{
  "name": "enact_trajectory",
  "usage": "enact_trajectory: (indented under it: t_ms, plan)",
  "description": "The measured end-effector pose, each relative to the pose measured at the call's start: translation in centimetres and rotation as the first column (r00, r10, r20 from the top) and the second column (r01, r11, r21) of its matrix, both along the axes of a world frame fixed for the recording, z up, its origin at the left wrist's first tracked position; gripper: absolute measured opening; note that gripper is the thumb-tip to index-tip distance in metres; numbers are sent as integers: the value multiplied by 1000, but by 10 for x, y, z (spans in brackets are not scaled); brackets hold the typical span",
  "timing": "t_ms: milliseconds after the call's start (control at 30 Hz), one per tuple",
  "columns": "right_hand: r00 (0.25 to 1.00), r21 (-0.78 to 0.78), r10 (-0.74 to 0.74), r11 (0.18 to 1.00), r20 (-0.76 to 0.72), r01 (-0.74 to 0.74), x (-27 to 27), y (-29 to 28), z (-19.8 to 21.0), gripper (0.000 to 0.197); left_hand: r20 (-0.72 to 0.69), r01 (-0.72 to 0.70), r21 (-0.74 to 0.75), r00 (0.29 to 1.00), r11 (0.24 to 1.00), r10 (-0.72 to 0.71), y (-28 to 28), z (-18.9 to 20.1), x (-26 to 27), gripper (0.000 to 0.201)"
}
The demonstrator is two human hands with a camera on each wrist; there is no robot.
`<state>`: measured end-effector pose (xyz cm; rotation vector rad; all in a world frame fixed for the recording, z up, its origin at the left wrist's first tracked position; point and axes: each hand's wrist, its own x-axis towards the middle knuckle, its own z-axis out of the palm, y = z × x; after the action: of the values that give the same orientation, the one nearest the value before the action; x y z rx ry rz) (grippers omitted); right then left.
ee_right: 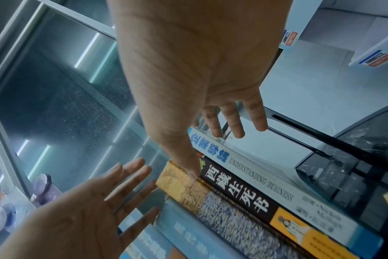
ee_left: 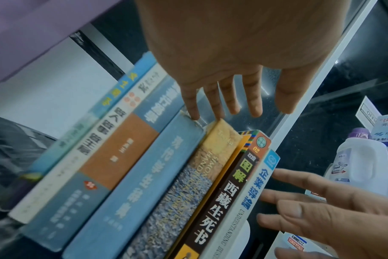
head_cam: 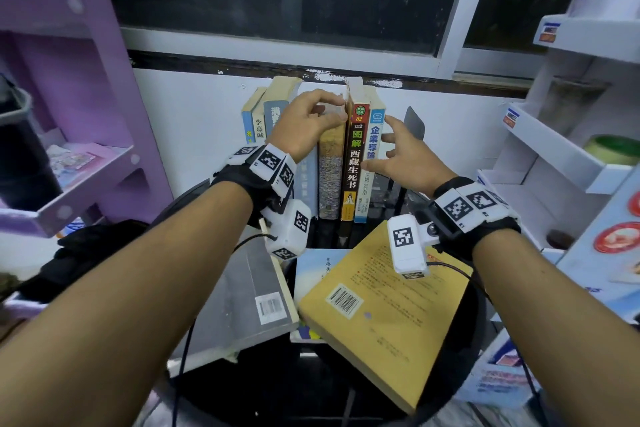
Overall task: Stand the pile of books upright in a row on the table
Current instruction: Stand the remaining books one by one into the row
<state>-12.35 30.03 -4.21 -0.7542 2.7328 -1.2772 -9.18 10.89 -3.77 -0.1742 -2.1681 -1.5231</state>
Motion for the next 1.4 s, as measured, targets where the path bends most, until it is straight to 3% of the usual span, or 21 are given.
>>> enact_trajectory:
  t_ms: [267, 600, 867, 967, 1000, 1100, 1267, 1400]
  plan:
    - [993, 129, -51, 991, 110, 37, 39, -8, -15, 90, 82, -80, -71, 993, 994, 86, -25, -16, 58, 16]
    - [972, 229, 49, 968, 229, -103, 86, -59, -37, 88, 261, -198, -164, 936, 966, 236, -60, -50, 114, 32]
    - [954, 309, 72, 937, 291, -165, 110, -100, -62, 81, 566, -192, -230, 771, 954, 292, -95, -80, 143, 61]
    - [948, 380, 57, 907, 313, -180, 114, -111, -69, 81, 636, -184, -257, 707, 949, 309, -132, -122, 116, 108]
    - [945, 402, 57, 896, 321, -190, 114, -114, -70, 82, 658, -173, -273, 684, 946, 315, -135, -126, 115, 106]
    - [951, 445, 33, 878, 307, -174, 115, -122, -75, 83, 676, -204, -340, 626, 918, 389, -115, -103, 147, 68]
    - [962, 478, 11, 866, 272, -145, 115, -130, -78, 68, 706, -256, -337, 568, 906, 423, -112, -107, 152, 68]
    - [961, 505, -18, 854, 275, -128, 113, -134, -79, 68, 713, -277, -310, 565, 910, 415, -116, -110, 150, 70]
